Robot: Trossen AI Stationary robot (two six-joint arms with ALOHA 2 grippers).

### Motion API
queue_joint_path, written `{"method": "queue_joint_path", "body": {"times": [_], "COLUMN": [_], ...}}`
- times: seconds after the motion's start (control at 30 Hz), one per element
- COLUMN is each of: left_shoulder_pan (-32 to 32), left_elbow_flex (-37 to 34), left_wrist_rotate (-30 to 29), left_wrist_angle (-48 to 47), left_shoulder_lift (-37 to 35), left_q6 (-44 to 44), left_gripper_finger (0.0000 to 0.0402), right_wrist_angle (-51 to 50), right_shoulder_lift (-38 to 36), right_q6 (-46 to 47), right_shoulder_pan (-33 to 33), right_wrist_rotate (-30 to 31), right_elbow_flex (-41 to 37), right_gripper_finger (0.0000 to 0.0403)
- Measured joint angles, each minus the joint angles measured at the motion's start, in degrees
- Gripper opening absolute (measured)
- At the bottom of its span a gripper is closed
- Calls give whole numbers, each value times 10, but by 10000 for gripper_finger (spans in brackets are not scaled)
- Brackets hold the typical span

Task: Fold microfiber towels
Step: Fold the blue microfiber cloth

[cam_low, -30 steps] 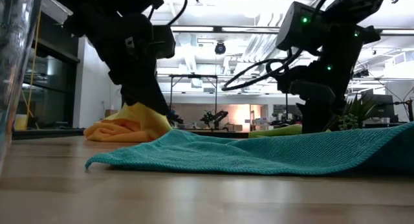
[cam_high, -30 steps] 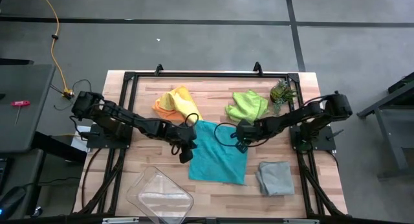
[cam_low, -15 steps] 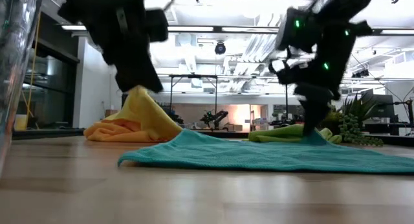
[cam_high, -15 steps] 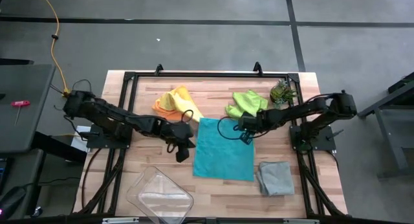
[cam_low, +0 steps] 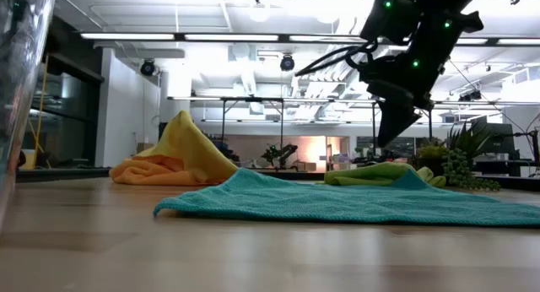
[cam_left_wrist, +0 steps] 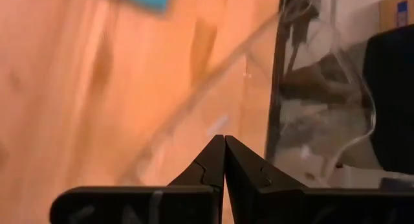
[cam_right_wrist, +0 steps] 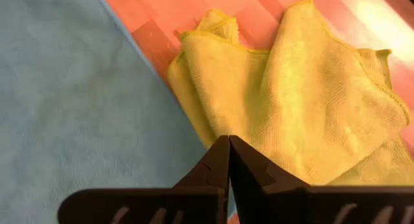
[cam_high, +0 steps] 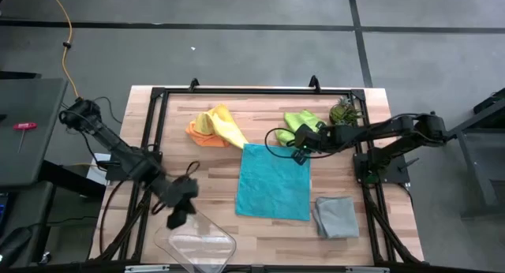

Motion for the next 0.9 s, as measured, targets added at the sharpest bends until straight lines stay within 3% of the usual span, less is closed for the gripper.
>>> {"method": "queue_joint_path", "body": {"times": [0.17,0.27,0.4,0.6,0.9], "left_shoulder_pan": [-77,-96,-99,-101,-105], "left_elbow_flex": [0,11,50,68,69], "left_wrist_rotate": [-17,-22,-17,76,86], "left_wrist_angle": [-58,-103,-182,-198,-213], "left_shoulder_lift": [22,30,45,75,116], "left_q6": [-194,-264,-307,-346,-391], "left_gripper_finger": [0,0,0,0,0], "right_wrist_angle": [13,21,22,25,28], "right_shoulder_lift": [0,0,0,0,0], "right_q6": [-23,-29,-29,-29,-29], "right_shoulder_pan": [-17,-25,-33,-39,-39], "right_wrist_rotate": [0,-1,-2,-2,0], "right_elbow_flex": [0,0,0,0,0], "right_gripper_finger": [0,0,0,0,0]}}
